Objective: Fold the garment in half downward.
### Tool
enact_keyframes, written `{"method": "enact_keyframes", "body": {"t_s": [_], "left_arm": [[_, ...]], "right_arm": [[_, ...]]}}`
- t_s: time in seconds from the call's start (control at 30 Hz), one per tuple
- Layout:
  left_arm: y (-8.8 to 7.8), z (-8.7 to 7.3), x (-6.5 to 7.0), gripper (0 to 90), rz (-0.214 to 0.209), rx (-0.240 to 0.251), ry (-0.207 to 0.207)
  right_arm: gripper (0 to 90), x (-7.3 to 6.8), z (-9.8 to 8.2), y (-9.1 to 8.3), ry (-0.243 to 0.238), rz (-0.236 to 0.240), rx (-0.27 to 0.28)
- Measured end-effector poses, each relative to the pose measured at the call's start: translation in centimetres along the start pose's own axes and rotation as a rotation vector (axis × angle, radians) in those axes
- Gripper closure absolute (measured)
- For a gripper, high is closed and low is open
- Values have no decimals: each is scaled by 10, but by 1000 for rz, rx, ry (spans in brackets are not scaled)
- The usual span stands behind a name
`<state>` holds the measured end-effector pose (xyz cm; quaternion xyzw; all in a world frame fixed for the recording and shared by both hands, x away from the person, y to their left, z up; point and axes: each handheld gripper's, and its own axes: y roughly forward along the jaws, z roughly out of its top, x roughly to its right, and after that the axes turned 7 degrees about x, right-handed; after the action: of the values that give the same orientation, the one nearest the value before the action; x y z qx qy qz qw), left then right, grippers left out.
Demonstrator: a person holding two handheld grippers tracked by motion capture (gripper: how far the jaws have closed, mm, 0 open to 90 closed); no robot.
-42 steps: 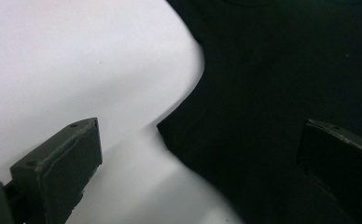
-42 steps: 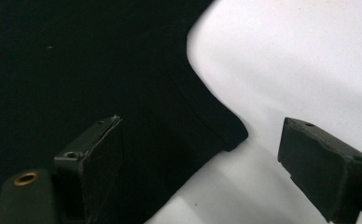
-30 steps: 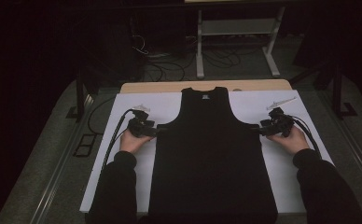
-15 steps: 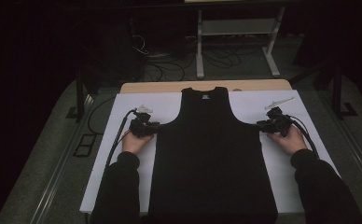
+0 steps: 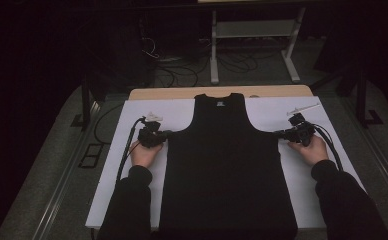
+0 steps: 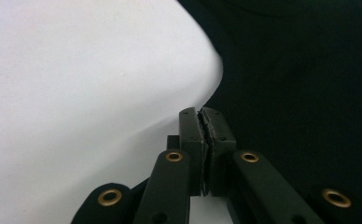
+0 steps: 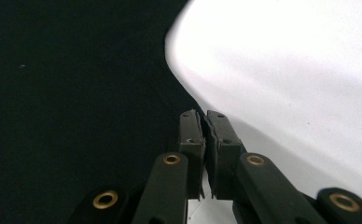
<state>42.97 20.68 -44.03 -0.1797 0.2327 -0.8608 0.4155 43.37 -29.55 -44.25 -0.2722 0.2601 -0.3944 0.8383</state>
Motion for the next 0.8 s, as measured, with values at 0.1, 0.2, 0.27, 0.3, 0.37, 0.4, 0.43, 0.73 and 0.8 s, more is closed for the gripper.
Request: {"method": "enact_keyframes", "body": {"t_s": [0.1,0.2,0.27,0.3,0.37,0.4,0.43,0.73,0.8], "left_arm": [[-3,1,1,866,-12,9,-14],[-6,1,4,866,-24,21,-12],[-9,1,6,866,-28,30,-12],[-10,0,7,866,-29,33,-17],[-13,1,7,866,-41,42,-27],[-14,1,6,866,-46,47,-30],[-16,1,6,866,-52,48,-32],[-25,2,4,865,-64,73,-74],[-27,3,5,865,-72,80,-81]], "right_arm": [[842,-1,-1,-1,4,2,3],[842,-2,-2,-2,1,4,8],[842,-3,-3,-4,5,11,12],[842,-3,-3,-6,11,17,14],[842,-4,-3,-9,17,20,28],[842,-5,-3,-11,18,23,33],[842,-6,-4,-13,27,27,42],[842,-8,-7,-22,34,41,60],[841,-10,-8,-24,34,44,61]]}}
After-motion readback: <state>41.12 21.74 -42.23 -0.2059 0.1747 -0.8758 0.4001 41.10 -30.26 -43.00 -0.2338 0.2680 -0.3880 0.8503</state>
